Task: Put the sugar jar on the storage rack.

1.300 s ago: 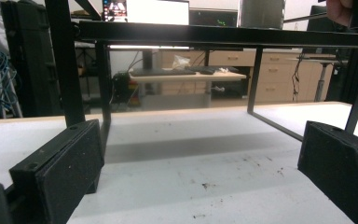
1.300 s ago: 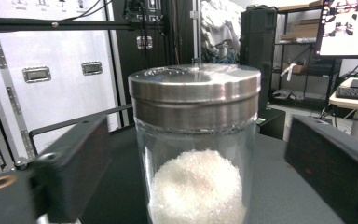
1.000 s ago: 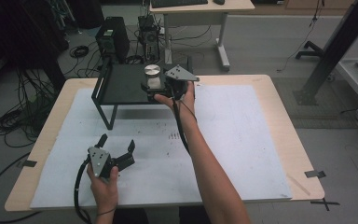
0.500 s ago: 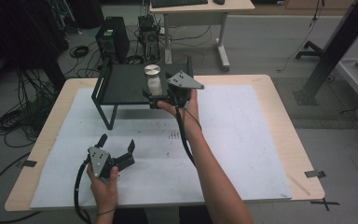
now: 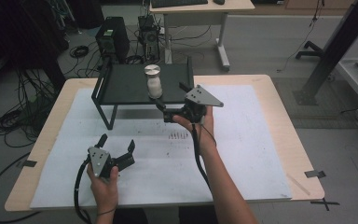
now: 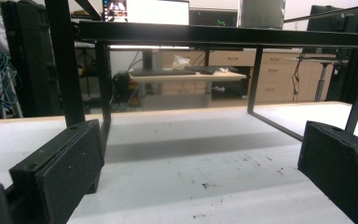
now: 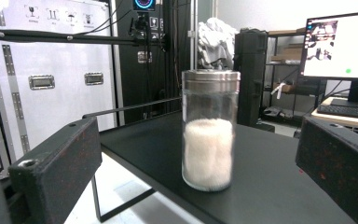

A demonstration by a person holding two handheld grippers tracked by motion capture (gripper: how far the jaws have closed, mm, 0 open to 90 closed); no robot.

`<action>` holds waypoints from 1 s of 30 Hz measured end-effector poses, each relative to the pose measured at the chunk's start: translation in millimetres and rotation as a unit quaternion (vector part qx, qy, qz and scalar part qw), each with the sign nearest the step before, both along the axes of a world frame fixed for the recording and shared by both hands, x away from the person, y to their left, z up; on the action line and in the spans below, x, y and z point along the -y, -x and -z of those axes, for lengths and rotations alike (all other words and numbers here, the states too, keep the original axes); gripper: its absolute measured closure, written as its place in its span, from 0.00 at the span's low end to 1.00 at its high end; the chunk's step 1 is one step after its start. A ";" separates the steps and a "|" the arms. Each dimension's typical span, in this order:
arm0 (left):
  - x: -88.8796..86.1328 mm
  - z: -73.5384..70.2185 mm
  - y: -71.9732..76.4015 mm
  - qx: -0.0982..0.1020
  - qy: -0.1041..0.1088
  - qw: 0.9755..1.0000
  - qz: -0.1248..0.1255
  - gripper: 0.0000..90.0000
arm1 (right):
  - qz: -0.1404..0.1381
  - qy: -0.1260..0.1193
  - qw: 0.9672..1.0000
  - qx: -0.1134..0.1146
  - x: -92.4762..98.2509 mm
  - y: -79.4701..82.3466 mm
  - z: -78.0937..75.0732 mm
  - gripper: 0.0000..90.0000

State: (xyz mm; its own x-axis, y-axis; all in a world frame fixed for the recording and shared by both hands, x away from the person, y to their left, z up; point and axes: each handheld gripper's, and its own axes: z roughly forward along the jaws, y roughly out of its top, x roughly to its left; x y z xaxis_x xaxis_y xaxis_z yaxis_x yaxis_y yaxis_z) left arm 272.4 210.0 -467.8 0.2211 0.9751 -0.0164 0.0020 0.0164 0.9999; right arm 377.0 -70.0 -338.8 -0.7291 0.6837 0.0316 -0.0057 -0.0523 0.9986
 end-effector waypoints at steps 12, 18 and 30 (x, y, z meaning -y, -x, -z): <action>0.3 0.0 -0.3 0.000 0.001 1.000 0.000 0.01 | 0.020 -0.008 1.000 0.002 40.4 37.9 20.7 0.01; 0.3 0.0 -0.2 0.000 0.001 1.000 0.000 0.01 | 0.036 -0.007 0.999 0.006 59.7 55.6 30.1 0.01; 0.3 0.0 -0.3 0.000 0.001 1.000 0.000 0.01 | 0.065 -0.009 0.998 -0.006 87.8 75.9 57.3 0.01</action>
